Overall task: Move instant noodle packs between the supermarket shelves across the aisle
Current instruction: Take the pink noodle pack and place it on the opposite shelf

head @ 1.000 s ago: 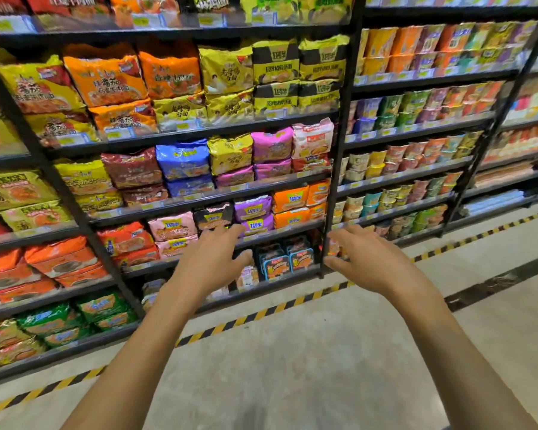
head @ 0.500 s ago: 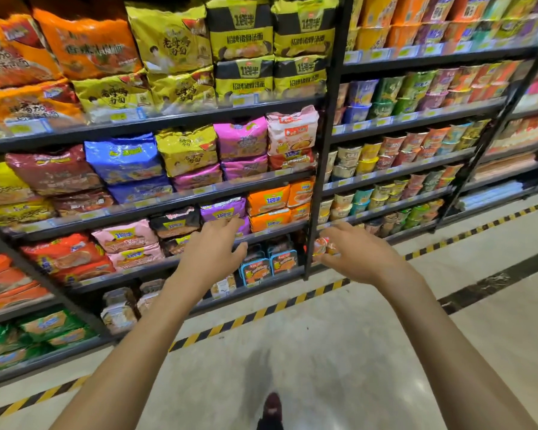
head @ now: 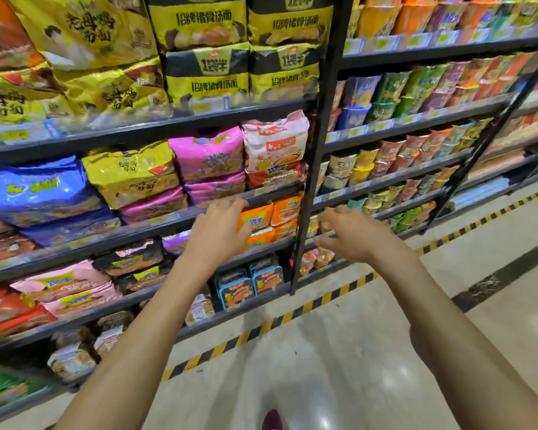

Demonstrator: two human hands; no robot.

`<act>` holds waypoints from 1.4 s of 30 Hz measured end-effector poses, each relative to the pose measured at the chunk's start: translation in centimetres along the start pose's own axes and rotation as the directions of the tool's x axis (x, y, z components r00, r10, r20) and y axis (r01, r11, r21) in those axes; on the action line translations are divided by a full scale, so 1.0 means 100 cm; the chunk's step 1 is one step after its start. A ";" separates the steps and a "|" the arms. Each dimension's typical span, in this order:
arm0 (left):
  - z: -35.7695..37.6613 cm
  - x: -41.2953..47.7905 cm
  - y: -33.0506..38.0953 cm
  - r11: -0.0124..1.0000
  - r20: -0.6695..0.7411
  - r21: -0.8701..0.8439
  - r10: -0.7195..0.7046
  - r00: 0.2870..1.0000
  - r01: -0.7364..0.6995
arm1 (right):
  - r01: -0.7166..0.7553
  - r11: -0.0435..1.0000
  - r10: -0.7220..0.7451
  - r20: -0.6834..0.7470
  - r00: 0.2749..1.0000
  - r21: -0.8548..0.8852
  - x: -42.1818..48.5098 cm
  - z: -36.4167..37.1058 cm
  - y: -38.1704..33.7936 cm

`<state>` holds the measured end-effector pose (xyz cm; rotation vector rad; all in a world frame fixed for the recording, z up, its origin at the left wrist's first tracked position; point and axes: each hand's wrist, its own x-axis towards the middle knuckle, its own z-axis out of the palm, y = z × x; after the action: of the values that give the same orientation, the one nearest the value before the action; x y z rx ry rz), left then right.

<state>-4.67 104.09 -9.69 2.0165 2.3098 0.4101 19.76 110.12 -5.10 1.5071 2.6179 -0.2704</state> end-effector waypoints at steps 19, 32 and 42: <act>0.083 0.183 -0.005 0.912 -0.194 -0.386 -0.226 0.955 0.138 | 0.188 0.946 -0.096 -0.325 0.941 0.264 0.240 0.012 0.107; 0.134 0.250 0.002 0.852 -0.327 -0.486 -0.385 0.863 0.196 | 0.423 0.697 -0.124 -0.484 0.866 0.578 0.366 0.040 0.130; 0.158 0.286 -0.015 0.873 -0.399 -0.457 -0.373 0.838 0.171 | 0.560 0.613 -0.192 -0.582 0.790 0.557 0.403 0.058 0.127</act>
<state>-7.11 134.55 -21.33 1.4645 2.4358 1.3698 10.59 149.23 -19.37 1.1921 3.4932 -1.2540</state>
